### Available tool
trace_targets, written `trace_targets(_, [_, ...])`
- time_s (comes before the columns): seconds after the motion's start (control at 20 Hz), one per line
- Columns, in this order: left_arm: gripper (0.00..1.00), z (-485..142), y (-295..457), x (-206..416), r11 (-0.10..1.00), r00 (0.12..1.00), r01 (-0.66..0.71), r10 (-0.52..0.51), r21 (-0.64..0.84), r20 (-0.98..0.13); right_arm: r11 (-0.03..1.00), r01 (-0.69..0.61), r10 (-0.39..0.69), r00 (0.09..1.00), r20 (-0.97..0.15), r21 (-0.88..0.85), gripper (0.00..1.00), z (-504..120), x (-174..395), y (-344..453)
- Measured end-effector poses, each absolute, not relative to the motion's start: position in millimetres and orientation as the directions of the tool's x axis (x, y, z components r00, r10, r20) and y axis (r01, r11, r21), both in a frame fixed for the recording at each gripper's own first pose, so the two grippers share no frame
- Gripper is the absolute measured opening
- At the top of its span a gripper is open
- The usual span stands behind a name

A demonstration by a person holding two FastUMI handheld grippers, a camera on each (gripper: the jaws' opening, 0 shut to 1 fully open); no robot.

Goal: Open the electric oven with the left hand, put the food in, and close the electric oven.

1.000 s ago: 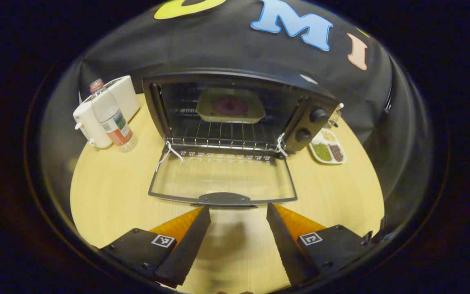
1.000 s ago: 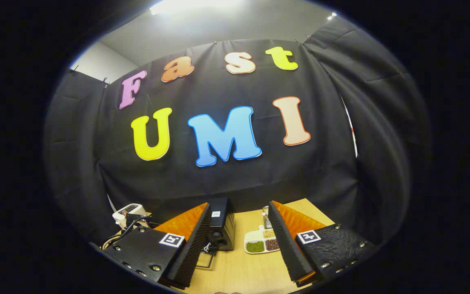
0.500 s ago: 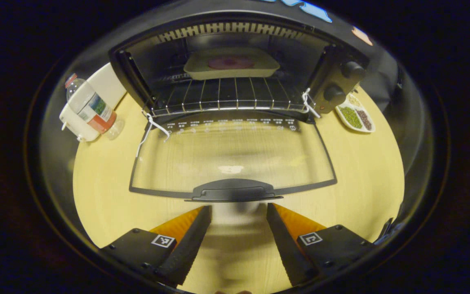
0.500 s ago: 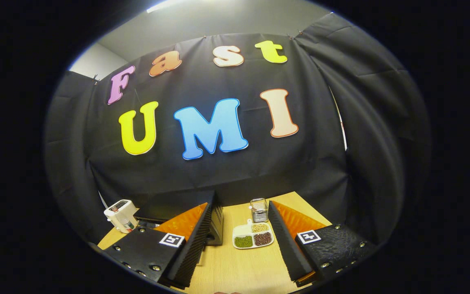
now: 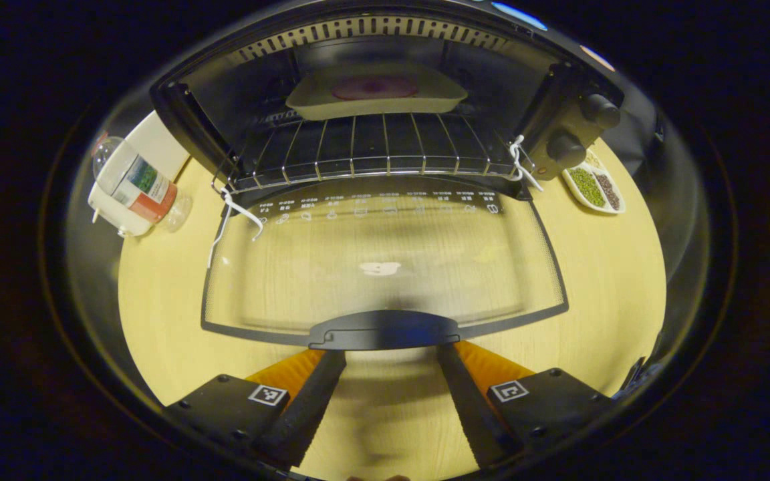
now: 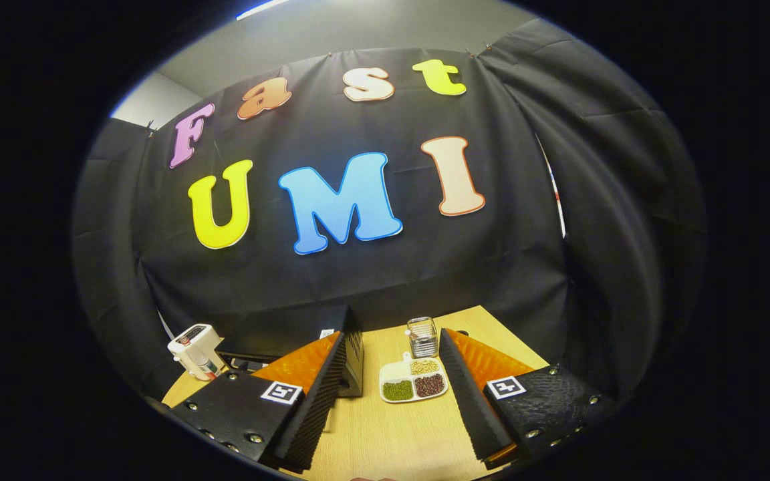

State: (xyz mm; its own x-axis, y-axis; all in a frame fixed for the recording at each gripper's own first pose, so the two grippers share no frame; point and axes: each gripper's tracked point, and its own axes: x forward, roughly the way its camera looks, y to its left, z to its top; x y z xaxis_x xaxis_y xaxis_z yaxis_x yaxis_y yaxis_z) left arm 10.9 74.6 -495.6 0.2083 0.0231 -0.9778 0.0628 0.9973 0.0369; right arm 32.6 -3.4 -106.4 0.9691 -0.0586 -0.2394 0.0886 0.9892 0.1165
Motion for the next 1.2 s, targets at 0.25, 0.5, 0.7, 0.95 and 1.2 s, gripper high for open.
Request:
trace_targets(0.25, [0.95,-472.1,72.7,9.1,0.997,0.263,0.069,0.006,0.024,-0.965,0.992,0.067,-0.040,0.973,-0.226,0.110,0.85,-101.2,35.8,6.9])
trace_targets(0.5, [0.95,-438.9,70.3,13.2,0.998,0.351,0.057,-0.020,-0.001,-0.936,0.991,0.056,-0.029,0.975,-0.219,0.118,0.85,-99.2,36.3,11.6])
trace_targets(0.7, [0.95,-414.7,70.2,27.6,0.998,0.425,0.055,-0.013,0.012,-0.905,0.986,0.061,-0.025,0.973,-0.229,0.153,0.85,-103.6,38.4,11.6])
trace_targets(0.95, [0.99,-399.9,71.5,40.2,0.999,0.465,0.034,-0.007,0.010,-0.885,0.986,0.063,-0.027,0.975,-0.221,0.157,0.86,-99.5,44.1,4.4])
trace_targets(1.2, [0.97,-367.9,68.7,60.4,0.999,0.560,0.031,0.003,0.025,-0.828,0.990,0.063,-0.036,0.977,-0.208,0.128,0.85,-96.7,46.0,-10.2])
